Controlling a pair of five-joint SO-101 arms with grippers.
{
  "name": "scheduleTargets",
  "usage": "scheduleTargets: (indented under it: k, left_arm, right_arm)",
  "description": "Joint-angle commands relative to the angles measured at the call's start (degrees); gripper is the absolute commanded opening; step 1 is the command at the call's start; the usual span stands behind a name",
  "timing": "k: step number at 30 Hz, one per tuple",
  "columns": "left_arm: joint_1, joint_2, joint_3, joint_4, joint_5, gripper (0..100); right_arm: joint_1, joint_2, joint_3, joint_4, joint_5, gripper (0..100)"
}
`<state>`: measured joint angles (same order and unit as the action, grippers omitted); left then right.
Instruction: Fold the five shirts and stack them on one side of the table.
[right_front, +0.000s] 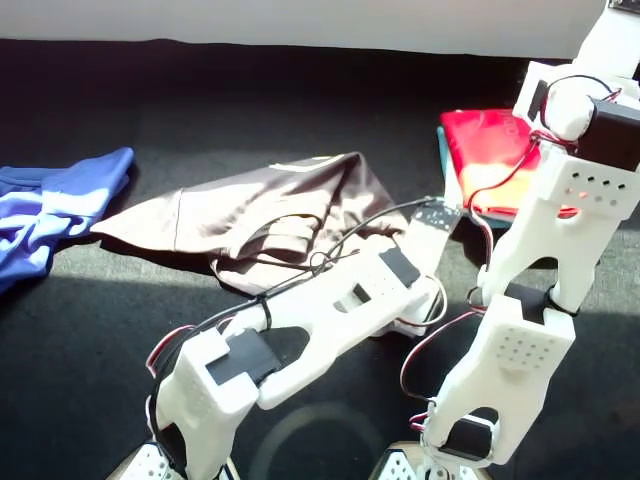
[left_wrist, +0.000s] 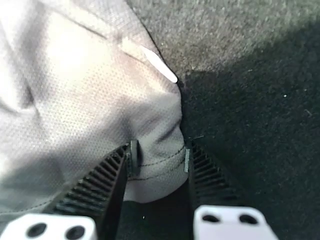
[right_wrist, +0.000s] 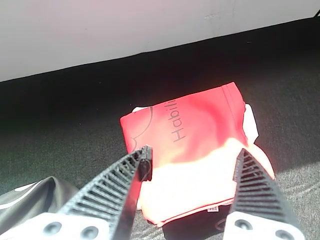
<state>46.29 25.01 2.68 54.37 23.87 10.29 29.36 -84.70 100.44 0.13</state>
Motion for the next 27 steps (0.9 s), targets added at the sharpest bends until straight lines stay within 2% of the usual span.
scheduleTargets:
  k: [1,5,8,14,17,21,27]
  left_arm:
    - [0.2,-0.2,-2.2,2.8,0.2,15]
    - [-1.6,-0.2,-8.1,13.3,0.1,0]
    - [-5.0,-0.2,-13.7,24.7,-0.4,1]
    - [-16.5,-0.3,-24.5,45.8,-12.4,1]
    - [-24.0,-3.6,-25.3,47.4,-19.1,1]
    - [-30.6,-17.4,-21.1,47.4,-26.0,1]
    - [-40.8,-41.2,-0.9,47.4,-35.3,1]
  right_arm:
    - [0.5,-3.0,-1.9,0.6,-0.3,25.9]
    - [0.4,-2.9,-1.8,0.6,-0.4,25.9]
    - [0.4,-2.9,-1.8,0.5,-0.4,25.9]
    - [-0.3,-2.8,-1.6,0.4,-0.4,25.9]
    - [-2.2,-2.2,-0.4,0.4,-0.4,25.9]
    - [-6.3,0.7,2.7,0.3,-0.4,25.9]
    - [-15.0,5.2,3.4,-5.8,-2.4,25.9]
